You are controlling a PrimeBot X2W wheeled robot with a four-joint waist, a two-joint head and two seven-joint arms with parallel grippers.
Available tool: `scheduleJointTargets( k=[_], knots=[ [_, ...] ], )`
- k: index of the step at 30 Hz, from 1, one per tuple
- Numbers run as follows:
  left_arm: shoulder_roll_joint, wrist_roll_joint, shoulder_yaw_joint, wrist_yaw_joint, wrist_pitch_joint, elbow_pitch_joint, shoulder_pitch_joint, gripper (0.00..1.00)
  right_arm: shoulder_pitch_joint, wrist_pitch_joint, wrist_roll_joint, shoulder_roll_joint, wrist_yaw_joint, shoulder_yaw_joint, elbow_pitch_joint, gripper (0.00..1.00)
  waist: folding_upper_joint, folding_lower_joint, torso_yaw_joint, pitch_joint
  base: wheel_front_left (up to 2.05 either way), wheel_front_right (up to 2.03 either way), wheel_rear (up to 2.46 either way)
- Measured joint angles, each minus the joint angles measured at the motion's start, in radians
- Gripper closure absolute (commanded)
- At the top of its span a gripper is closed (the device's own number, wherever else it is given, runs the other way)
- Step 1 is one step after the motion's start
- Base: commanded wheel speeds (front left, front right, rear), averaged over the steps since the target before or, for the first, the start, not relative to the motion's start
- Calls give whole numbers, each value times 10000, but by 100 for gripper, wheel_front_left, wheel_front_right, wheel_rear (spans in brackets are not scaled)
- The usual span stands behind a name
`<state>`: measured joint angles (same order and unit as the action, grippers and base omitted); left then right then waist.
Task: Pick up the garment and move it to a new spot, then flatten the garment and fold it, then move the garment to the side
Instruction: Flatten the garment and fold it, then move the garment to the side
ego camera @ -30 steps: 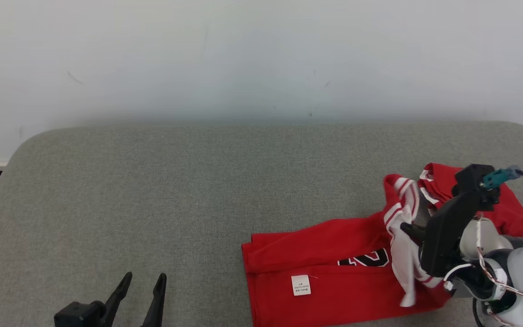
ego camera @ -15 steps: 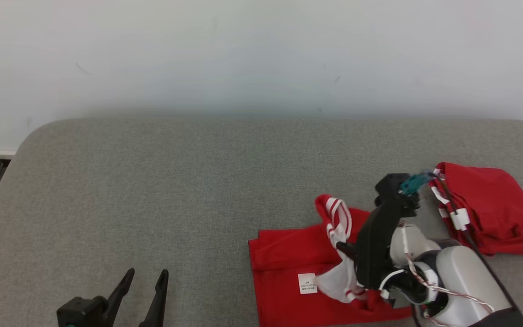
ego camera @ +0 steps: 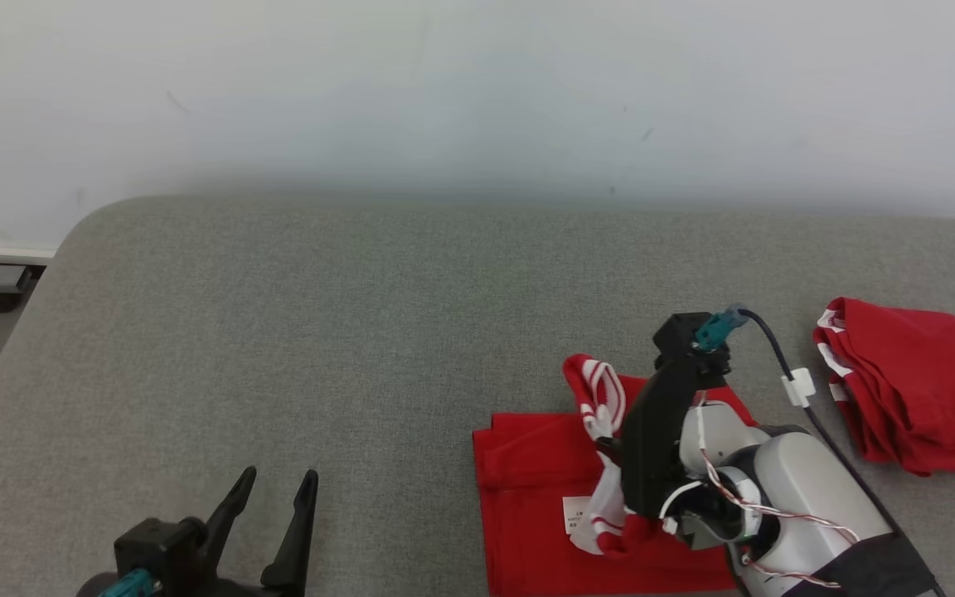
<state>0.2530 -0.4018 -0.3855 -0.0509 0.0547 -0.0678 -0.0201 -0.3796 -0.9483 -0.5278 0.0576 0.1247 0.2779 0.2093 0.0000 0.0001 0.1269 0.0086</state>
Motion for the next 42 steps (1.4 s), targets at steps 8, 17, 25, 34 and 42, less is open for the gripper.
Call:
scheduleJointTargets(
  k=[8,17,25,34,42],
  knots=[
    [-132,0,-111,165,50,-188,-352,0,-361,1066,-1053,27,2,1149,773,100,0,0,237,139,0,0,0],
    [-155,0,-105,169,123,-332,-358,0,-416,1875,-1639,25,2,1590,1419,100,0,-1,349,141,0,0,0],
    [-165,-4,-100,171,176,-449,-358,0,-487,2376,-2199,25,33,2132,1870,0,0,0,310,122,0,0,0],
    [-163,-17,-79,161,341,-531,-223,0,-936,3218,-2017,63,33,995,932,0,0,-1,154,-151,0,0,0],
    [-107,-17,4,69,443,-366,148,0,848,3605,-901,1467,73,-834,821,0,0,-1,-94,-270,0,0,0]
  ],
)
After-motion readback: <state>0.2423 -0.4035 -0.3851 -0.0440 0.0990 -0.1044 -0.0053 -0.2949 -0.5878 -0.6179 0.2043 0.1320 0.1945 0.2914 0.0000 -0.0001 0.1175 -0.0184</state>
